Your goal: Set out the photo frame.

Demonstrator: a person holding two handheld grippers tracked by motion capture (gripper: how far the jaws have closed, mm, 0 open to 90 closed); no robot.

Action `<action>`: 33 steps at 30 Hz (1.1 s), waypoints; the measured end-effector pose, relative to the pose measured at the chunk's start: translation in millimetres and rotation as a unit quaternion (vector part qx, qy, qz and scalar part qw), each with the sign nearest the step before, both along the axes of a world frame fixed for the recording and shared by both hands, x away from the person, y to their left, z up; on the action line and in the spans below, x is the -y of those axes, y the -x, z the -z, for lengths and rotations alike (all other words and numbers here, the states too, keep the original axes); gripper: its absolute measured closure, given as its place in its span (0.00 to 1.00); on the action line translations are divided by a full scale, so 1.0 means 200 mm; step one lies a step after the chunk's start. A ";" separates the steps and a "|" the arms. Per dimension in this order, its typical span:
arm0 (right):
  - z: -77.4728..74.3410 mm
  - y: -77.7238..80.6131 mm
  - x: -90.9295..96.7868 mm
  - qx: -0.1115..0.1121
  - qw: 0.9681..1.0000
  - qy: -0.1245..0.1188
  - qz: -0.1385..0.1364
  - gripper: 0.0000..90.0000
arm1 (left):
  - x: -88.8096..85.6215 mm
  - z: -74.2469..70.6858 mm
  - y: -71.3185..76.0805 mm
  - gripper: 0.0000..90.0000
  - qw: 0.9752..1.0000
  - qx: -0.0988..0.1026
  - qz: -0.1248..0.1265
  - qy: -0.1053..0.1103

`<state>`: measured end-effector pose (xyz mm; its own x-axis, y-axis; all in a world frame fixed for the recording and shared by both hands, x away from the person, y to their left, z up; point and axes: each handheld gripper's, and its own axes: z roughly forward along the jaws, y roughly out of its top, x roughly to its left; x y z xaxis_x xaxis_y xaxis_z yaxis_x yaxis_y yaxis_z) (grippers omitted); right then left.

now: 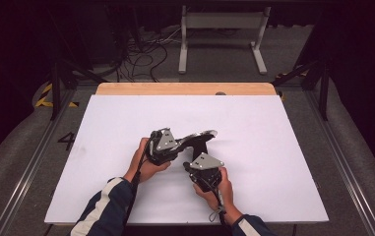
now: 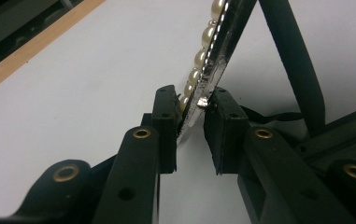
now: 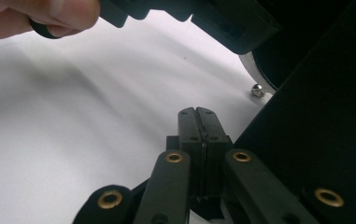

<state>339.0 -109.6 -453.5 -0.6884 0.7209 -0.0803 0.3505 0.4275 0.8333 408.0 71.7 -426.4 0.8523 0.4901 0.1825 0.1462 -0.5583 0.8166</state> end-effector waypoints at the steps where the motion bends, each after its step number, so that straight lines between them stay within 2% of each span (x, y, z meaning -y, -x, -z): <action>1: 0.00 0.00 0.00 -0.002 1.000 0.001 0.000 1.00 | -0.01 0.00 0.00 0.83 1.000 -0.003 0.001 0.004; 2: 0.00 0.01 0.00 -0.002 1.000 0.003 -0.001 1.00 | -0.01 0.00 0.00 0.82 1.000 -0.003 0.001 0.004; 3: 0.00 0.01 0.00 -0.002 1.000 0.003 -0.001 1.00 | -0.01 0.01 -0.01 0.82 1.000 -0.007 0.003 0.014; 5: 0.00 0.01 0.00 -0.001 1.000 0.008 0.000 1.00 | -0.01 0.02 -0.02 0.74 1.000 -0.012 -0.005 0.023; 7: 0.00 0.00 -0.01 -0.003 1.000 0.006 0.000 1.00 | 0.00 0.03 -0.04 0.70 1.000 -0.014 -0.001 0.018; 9: 0.00 0.01 -0.01 -0.004 1.000 0.005 -0.001 1.00 | 0.01 0.05 -0.05 0.68 1.000 -0.022 0.008 0.017; 11: 0.00 0.01 -0.02 -0.002 1.000 0.006 -0.005 1.00 | 0.02 0.07 -0.06 0.68 0.999 -0.029 0.003 0.016; 16: 0.01 0.01 -0.04 -0.003 1.000 0.008 -0.006 1.00 | 0.00 0.09 -0.09 0.68 0.999 -0.045 -0.002 0.028; 19: 0.00 0.01 -0.04 0.003 1.000 0.002 -0.001 1.00 | -0.01 0.10 -0.10 0.74 0.999 -0.043 0.005 0.023; 24: 0.00 0.02 -0.05 0.006 1.000 0.013 0.000 1.00 | 0.01 0.10 -0.09 0.84 0.999 -0.034 0.013 0.011; 30: 0.01 0.00 -0.03 -0.014 1.000 0.003 0.015 1.00 | 0.01 0.10 -0.08 0.85 1.000 -0.025 0.012 0.005; 33: 0.01 0.00 -0.02 -0.013 1.000 0.004 0.014 1.00 | 0.01 0.10 -0.07 0.86 1.000 -0.024 0.009 0.001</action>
<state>339.5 -105.9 -455.6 -0.6699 0.7393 -0.0684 0.3841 0.4240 0.8202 421.1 69.8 -445.5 0.8691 0.4745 0.1401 0.1747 -0.5593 0.8104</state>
